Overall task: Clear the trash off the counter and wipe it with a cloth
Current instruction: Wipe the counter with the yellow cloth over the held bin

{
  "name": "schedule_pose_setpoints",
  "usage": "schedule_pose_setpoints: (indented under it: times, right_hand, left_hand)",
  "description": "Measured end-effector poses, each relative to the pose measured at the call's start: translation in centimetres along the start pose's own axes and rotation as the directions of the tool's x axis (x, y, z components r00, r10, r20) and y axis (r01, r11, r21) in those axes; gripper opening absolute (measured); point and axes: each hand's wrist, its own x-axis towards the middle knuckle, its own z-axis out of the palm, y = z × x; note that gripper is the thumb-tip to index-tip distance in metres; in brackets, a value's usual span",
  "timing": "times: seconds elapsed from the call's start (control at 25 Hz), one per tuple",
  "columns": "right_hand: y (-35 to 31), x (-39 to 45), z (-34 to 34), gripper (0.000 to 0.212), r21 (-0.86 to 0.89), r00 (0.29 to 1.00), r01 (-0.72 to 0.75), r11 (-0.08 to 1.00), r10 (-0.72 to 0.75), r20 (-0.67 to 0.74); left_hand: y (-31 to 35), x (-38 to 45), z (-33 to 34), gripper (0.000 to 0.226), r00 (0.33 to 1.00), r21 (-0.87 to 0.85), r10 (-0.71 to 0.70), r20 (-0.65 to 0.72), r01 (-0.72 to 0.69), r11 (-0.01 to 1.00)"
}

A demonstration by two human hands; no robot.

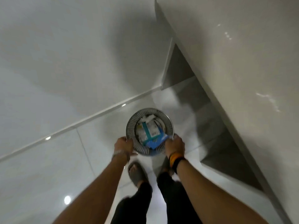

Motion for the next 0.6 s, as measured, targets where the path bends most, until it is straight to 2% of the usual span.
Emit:
schedule_pose_setpoints:
  times: [0.12, 0.2, 0.32, 0.4, 0.48, 0.56, 0.6]
  right_hand:
    - [-4.8, -8.4, -4.7, 0.027, -0.019, 0.997, 0.071, 0.997, -0.071, -0.001]
    - [-7.4, -11.4, -6.8, 0.028, -0.044, 0.992, 0.125, 0.991, -0.125, 0.003]
    - [-10.4, -13.9, -10.2, 0.034, -0.101, 0.956, 0.294, 0.95, -0.292, 0.036]
    - [-11.4, -14.9, -13.6, 0.044, -0.136, 0.869, 0.488, 0.862, -0.495, -0.02]
    - [-10.9, -15.4, -17.9, 0.046, -0.217, 0.754, 0.599, 0.771, -0.634, -0.17]
    - [-8.5, -15.1, -22.7, 0.038, -0.291, 0.657, 0.605, 0.741, -0.671, -0.343]
    - [-6.8, -14.9, -25.3, 0.033, -0.325, 0.631, 0.572, 0.753, -0.657, -0.413]
  left_hand:
    - [3.5, -8.9, -5.3, 0.017, 1.0, -0.046, 0.023, -0.005, -0.023, 0.999]
    - [5.7, -12.6, -7.4, 0.022, 0.999, -0.107, 0.051, -0.008, -0.052, 0.993]
    - [7.7, -14.9, -8.6, 0.039, 0.987, 0.005, 0.148, -0.057, -0.148, 0.989]
    - [8.6, -15.8, -8.2, 0.042, 0.976, 0.038, 0.202, -0.082, -0.2, 0.979]
    - [8.8, -16.5, -7.1, 0.041, 0.974, 0.043, 0.22, -0.047, -0.218, 0.975]
    - [8.7, -17.3, -5.8, 0.039, 0.978, 0.058, 0.206, -0.025, -0.204, 0.977]
    - [8.6, -17.8, -5.2, 0.038, 0.982, 0.056, 0.191, -0.003, -0.191, 0.98]
